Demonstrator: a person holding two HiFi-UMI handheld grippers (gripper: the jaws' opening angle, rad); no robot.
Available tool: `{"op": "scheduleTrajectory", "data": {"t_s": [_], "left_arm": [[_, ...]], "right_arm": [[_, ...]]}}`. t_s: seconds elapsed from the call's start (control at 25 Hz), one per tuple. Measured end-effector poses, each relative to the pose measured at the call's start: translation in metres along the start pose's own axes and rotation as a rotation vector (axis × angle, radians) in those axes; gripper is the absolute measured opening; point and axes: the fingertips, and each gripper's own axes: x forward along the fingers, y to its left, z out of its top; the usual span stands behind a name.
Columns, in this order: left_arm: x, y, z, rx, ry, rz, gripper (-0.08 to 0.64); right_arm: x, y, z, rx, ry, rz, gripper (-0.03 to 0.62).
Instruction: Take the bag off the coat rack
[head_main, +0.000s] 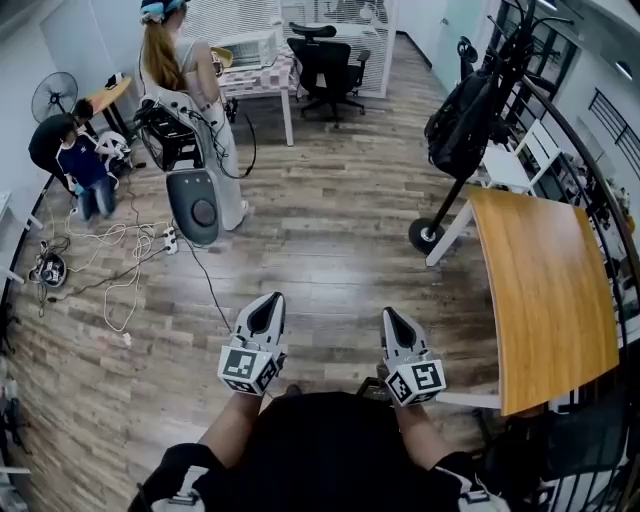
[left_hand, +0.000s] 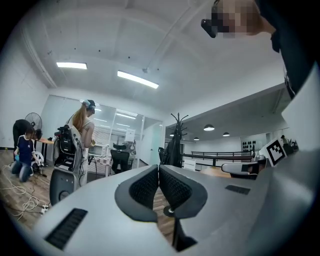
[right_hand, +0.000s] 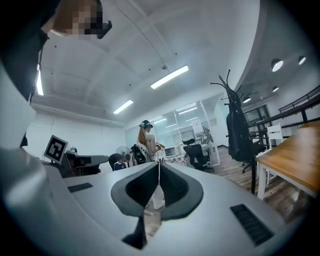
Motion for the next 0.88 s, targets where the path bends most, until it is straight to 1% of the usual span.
{"op": "scheduleTrajectory", "data": {"t_s": [0.08, 0.28, 0.44, 0.52, 0.64, 0.76, 0.88], "left_arm": [[-0.001, -0.004, 0.000, -0.005, -0.006, 0.013, 0.017], [-0.007, -0.016, 0.003, 0.000, -0.017, 0.035, 0.017], [-0.009, -0.023, 0.002, -0.003, -0.023, 0.051, 0.017], [-0.011, -0.024, 0.003, 0.009, -0.017, 0.051, 0.017], [-0.013, -0.018, 0.000, 0.018, -0.003, 0.059, 0.017], [-0.004, -0.008, -0.006, -0.009, 0.005, 0.066, 0.017], [0.016, 0.002, -0.005, -0.022, -0.007, 0.056, 0.017]], "right_arm": [[-0.002, -0.003, 0.002, 0.013, -0.024, 0.027, 0.034], [-0.009, -0.015, -0.001, 0.003, 0.010, 0.047, 0.034], [-0.016, -0.025, -0.001, 0.023, 0.016, 0.052, 0.034], [-0.017, -0.028, -0.002, 0.027, 0.015, 0.055, 0.034], [-0.013, -0.031, -0.006, 0.035, 0.011, 0.057, 0.032], [-0.001, -0.035, -0.006, 0.048, 0.016, 0.056, 0.033], [0.018, -0.043, -0.003, 0.031, 0.020, 0.061, 0.033]]}}
